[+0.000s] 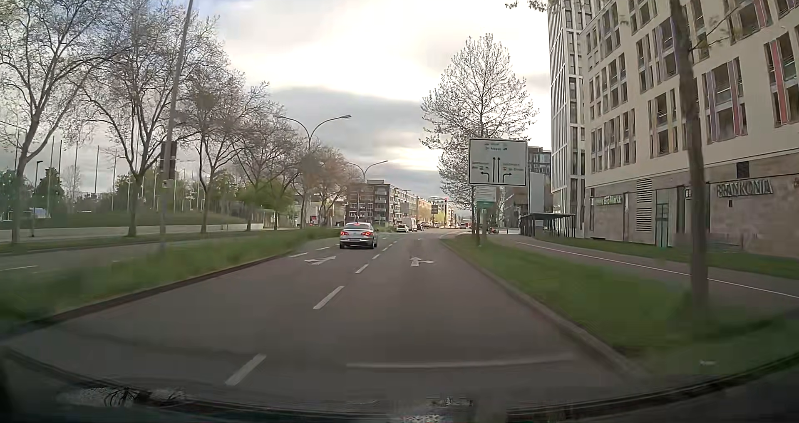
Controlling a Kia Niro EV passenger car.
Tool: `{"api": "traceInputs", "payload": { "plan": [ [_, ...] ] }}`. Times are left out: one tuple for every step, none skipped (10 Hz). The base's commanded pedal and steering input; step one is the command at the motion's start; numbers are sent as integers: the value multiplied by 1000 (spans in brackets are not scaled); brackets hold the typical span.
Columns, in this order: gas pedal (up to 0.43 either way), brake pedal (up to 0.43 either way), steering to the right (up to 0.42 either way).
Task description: Follow the waypoints while adhering to traffic rules and regulations
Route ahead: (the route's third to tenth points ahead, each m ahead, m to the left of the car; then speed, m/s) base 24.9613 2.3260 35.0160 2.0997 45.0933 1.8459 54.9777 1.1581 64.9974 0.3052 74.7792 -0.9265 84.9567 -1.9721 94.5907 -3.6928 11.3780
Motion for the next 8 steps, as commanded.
{"api": "traceInputs", "payload": {
  "plan": [
    [79,0,2],
    [67,0,2],
    [67,0,2],
    [59,0,2],
    [59,0,2],
    [59,0,2],
    [59,0,2],
    [47,0,3]
  ]
}}
